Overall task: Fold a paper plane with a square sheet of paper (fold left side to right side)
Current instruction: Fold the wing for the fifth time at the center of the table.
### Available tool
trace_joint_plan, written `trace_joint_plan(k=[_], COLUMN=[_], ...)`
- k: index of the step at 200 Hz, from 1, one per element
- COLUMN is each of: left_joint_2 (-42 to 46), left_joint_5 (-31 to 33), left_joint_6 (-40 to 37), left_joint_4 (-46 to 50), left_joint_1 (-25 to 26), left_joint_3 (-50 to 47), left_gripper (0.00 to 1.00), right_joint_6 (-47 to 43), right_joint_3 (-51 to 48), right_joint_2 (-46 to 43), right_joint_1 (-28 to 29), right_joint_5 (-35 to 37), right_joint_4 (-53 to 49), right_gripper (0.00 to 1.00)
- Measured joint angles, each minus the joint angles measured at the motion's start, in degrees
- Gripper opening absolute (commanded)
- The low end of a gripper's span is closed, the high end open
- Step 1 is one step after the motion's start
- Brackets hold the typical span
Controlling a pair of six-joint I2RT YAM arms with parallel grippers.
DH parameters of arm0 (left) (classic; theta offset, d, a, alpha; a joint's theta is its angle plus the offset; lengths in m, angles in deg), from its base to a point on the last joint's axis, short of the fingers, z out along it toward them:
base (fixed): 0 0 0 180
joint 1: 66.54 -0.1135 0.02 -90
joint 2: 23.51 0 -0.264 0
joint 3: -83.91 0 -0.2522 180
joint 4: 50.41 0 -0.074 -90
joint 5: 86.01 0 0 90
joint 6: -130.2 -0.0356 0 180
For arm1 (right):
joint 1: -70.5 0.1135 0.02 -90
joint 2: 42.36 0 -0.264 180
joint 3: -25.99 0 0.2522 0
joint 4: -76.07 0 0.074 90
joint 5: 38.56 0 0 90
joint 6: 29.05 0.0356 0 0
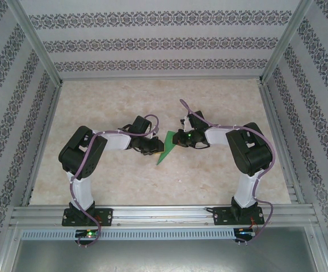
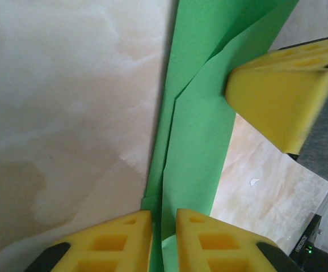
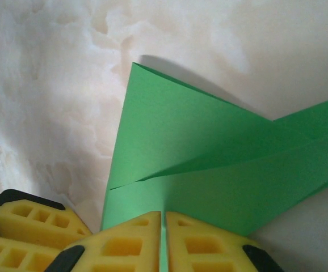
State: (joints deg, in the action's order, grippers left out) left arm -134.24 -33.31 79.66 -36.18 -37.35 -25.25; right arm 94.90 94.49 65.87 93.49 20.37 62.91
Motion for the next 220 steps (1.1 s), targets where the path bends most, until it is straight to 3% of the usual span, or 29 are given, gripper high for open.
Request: trace_joint_plan(k=[22,59,119,162,220], left_joint_2=[1.3,4.0,13.0,15.4,7.4], left_joint_5=[0.4,3.4,12.5,7.9,1.0], left_joint_6=[0.0,-0.1,-3.5,-3.6,-3.0], left_joint_4=[-1.8,-3.4,2.8,3.1,1.5], left_joint_1=[0.3,1.4,1.1,1.5,2.7], left_joint_3=[-1.1,-2.6,-2.9,-2.8,-0.4], left_gripper=[0.30,0.35,0.29,0.21,0.18], right_joint_6=[-0.1,-0.3,-1.0,-1.2,-1.4], right_joint_3=[0.2,0.3,0.3,0.3,0.3], right_joint_2=[0.2,0.6,0.7,0.7,0.7], right_joint_1=[-0.4,-0.4,-0.7,-0.7,-0.7], right_joint_5=[-0.5,-1.5,-2.0,-2.0,-2.2], right_joint_4=[-0.4,-0.4,-0.3,-0.3,-0.4], right_gripper=[0.00,0.00,0.00,0.00,0.00])
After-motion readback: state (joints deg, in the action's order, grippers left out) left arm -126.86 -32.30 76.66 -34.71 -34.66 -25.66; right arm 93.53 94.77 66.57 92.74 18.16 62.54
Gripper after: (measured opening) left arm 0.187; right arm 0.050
